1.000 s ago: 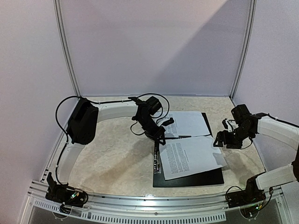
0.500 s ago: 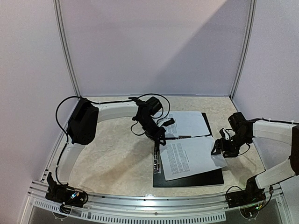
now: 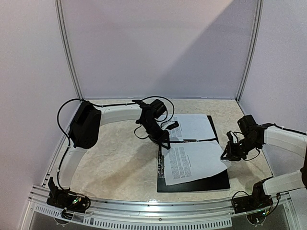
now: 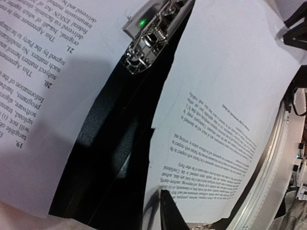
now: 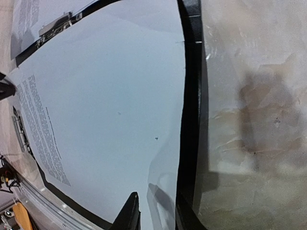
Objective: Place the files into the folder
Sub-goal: Pass from the left arm to the right, then place the file in the spring clip on the folder.
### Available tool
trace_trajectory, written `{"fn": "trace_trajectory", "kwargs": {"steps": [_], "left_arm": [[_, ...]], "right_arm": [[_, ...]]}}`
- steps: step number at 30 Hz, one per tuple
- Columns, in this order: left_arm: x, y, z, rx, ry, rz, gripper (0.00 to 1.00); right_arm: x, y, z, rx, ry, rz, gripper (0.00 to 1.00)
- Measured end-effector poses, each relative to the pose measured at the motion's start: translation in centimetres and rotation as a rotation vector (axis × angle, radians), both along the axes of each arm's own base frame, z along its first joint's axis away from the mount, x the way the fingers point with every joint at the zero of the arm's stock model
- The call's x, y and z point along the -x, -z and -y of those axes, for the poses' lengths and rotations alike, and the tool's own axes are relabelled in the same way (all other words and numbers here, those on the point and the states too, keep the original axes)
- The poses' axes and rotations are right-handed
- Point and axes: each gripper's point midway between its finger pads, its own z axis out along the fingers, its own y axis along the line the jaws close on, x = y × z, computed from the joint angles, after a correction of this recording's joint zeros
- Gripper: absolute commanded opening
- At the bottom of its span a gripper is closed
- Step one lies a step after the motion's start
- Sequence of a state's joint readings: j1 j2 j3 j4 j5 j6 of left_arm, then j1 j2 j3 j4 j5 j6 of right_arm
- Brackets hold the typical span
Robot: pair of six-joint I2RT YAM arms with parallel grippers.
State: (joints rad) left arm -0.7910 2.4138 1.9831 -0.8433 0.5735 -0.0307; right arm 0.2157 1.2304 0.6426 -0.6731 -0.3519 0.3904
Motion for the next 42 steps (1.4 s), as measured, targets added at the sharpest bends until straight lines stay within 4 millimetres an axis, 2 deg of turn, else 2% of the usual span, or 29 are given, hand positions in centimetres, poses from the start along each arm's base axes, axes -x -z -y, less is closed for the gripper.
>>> {"fn": "trace_trajectory", "kwargs": {"steps": [3,7,8,11,13,17,20,21,22,23,27,30,34,42], "left_arm": [[-0.1,0.1,-0.1,-0.009,-0.008,0.004,0.27],[-0.5,0.4,-0.4,-0.033,-0.024,0.022,0.38],[-0.7,0.5,-0.5,-0.043,-0.031,0.029,0.43],[-1.2,0.8,-0.9,-0.073,-0.054,0.052,0.48],[-1.7,1.0,-1.2,-0.090,-0.067,0.070,0.57],[-2.6,0.7,-1.5,-0.103,-0.106,0.105,0.58],[-3.6,-0.4,-1.9,-0.094,-0.145,0.138,0.59],[-4.0,-0.8,-2.1,-0.088,-0.162,0.147,0.69],[-4.5,-1.2,-2.3,-0.082,-0.177,0.156,0.96],[-5.0,-1.6,-2.5,-0.075,-0.194,0.167,0.99],[-7.2,-3.2,-3.8,-0.044,-0.272,0.198,1.00],[-8.0,-3.8,-4.5,-0.035,-0.307,0.210,1.00],[-8.5,-4.3,-4.8,-0.027,-0.333,0.222,1.00],[-8.8,-4.9,-4.8,-0.008,-0.350,0.227,0.99]], "right_arm": [[0.0,-0.3,-0.2,-0.014,0.002,0.008,0.01],[0.1,-0.4,-0.5,-0.036,0.002,0.000,0.00],[0.2,-0.3,-0.5,-0.040,0.002,-0.004,0.00],[1.0,0.2,-0.5,-0.045,0.001,-0.022,0.00],[1.5,0.3,-0.4,-0.047,0.004,-0.030,0.00],[2.0,-0.2,-0.4,-0.062,0.019,-0.009,0.00],[2.1,-0.7,-0.5,-0.075,0.034,0.012,0.00],[2.1,-0.8,-0.5,-0.079,0.037,0.015,0.00],[2.0,-0.9,-0.5,-0.084,0.042,0.017,0.00],[2.0,-1.0,-0.6,-0.089,0.044,0.017,0.00],[2.2,-1.0,-0.7,-0.104,0.056,0.008,0.00],[2.6,-0.5,-0.7,-0.112,0.074,-0.003,0.00],[3.5,0.2,-0.4,-0.116,0.112,-0.018,0.00],[3.9,-0.4,-0.2,-0.153,0.181,0.030,0.00]]}}
